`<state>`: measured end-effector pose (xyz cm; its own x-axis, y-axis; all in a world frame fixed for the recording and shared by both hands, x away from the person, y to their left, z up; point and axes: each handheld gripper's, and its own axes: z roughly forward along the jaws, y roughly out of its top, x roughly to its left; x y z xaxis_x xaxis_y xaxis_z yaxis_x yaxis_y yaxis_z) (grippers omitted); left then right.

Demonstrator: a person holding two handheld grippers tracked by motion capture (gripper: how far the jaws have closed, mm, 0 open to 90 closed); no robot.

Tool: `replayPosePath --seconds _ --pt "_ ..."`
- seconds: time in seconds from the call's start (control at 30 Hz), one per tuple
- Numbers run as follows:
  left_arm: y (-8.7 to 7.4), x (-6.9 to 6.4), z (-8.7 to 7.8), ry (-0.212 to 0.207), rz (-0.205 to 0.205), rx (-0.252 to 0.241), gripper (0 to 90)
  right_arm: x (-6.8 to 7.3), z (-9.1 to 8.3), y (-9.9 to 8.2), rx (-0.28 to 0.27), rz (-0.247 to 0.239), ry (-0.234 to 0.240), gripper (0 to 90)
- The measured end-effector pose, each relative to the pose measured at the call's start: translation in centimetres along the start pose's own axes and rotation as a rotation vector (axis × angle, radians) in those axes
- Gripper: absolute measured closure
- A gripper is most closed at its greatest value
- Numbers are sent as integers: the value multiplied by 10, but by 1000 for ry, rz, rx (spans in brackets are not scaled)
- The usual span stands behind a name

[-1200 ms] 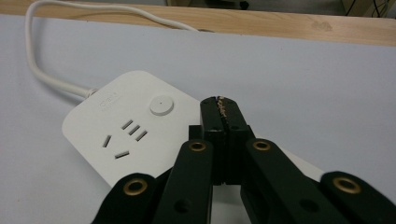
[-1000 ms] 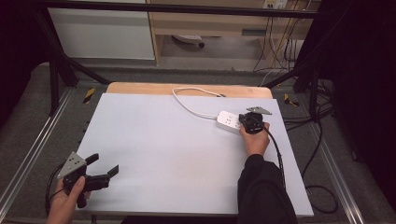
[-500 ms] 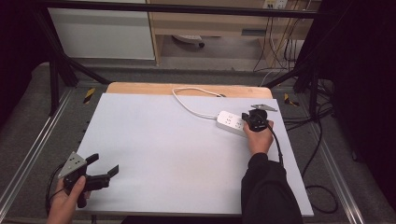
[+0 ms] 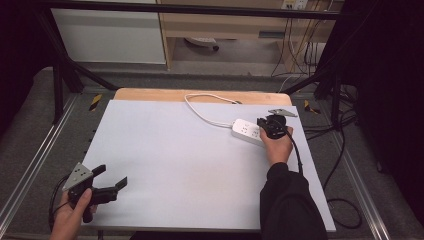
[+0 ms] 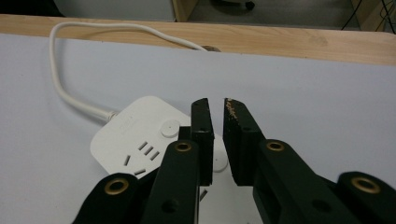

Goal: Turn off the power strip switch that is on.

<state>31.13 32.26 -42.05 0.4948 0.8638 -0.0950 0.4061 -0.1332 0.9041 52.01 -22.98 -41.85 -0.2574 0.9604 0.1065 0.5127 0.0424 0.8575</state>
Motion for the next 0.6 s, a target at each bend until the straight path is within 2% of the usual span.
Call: replayPosePath --seconds 0.13,0.23,0.4,0.43,0.53,0.57,0.6 --pt "0 0 0 0 -1 0 55 2 -1 4 -11 3 18 769" --pt "0 0 0 -1 -2 0 55 1 -2 6 -43 27 33 706" --pt "0 0 0 -1 0 0 55 0 -2 7 -68 30 20 624" --pt "0 0 0 -2 0 -1 55 0 -2 8 -70 30 10 546" --pt "0 0 0 -1 0 2 55 -1 -3 9 -84 18 2 473" --pt "0 0 0 -1 0 2 55 -1 -3 9 -84 18 2 473" --pt "0 0 0 -1 -1 2 55 -2 -4 9 -82 24 8 420"
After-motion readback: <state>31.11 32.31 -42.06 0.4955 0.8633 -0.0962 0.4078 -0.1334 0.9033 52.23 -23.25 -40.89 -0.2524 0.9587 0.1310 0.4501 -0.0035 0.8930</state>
